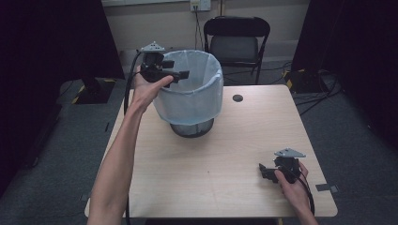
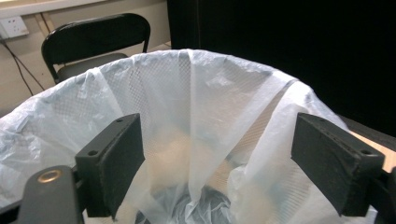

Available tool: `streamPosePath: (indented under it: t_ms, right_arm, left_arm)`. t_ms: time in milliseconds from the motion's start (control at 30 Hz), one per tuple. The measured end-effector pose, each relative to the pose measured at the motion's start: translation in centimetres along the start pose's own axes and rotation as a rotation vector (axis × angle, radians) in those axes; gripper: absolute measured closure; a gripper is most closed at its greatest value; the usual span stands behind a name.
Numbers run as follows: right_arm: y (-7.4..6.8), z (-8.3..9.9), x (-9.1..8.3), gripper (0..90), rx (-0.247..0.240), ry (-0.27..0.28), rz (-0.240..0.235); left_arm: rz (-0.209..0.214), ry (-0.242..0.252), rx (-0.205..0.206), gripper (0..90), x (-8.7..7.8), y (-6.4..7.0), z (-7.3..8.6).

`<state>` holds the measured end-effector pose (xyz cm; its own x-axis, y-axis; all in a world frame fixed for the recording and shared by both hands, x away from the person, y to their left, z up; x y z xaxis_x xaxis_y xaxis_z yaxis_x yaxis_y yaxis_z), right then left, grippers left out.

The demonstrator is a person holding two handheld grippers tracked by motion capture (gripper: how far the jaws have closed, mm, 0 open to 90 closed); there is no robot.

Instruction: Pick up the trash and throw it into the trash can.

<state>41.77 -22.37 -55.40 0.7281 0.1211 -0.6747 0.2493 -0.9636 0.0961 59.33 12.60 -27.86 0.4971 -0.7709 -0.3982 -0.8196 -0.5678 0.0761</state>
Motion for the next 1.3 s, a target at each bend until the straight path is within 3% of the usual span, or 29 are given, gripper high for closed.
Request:
streamPosePath:
  t_ms: [300,400,500,867,1133,1300]
  right_arm:
    - [0.0,0.0,0.0,10.1,0.0,0.0,0.0]
    - [0.0,0.0,0.0,10.1,0.0,0.0,0.0]
    - [0.0,0.0,0.0,10.1,0.0,0.0,0.0]
    - [0.0,0.0,0.0,10.1,0.0,0.0,0.0]
    - [0.0,0.0,0.0,10.1,0.0,0.0,0.0]
    - [0.0,0.0,0.0,10.1,0.0,0.0,0.0]
  left_arm:
    - [0.009,0.019,-0.008,15.8,-0.8,0.4,0.4]
    - [0.007,0.012,0.001,15.8,-0.9,0.7,0.7]
    - [0.039,0.021,0.012,15.8,-1.3,1.3,0.8]
    - [0.05,0.034,0.053,16.8,-3.5,2.7,1.6]
    - [0.053,0.067,0.058,16.7,-5.6,4.1,3.1]
    - [0.06,0.056,0.078,16.8,-6.2,5.2,4.3]
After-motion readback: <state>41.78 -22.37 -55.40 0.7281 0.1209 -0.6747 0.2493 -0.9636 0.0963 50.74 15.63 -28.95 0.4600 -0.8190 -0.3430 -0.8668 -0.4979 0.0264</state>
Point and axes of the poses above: each handheld gripper's, and its own axes: x roughly forward along the jaws, z roughly out of its underside, y roughly to its right, the point moved 8 cm from there along x, roughly forward along the jaws, and after that the axes turned 7 degrees about z, right-handed, at the moved point
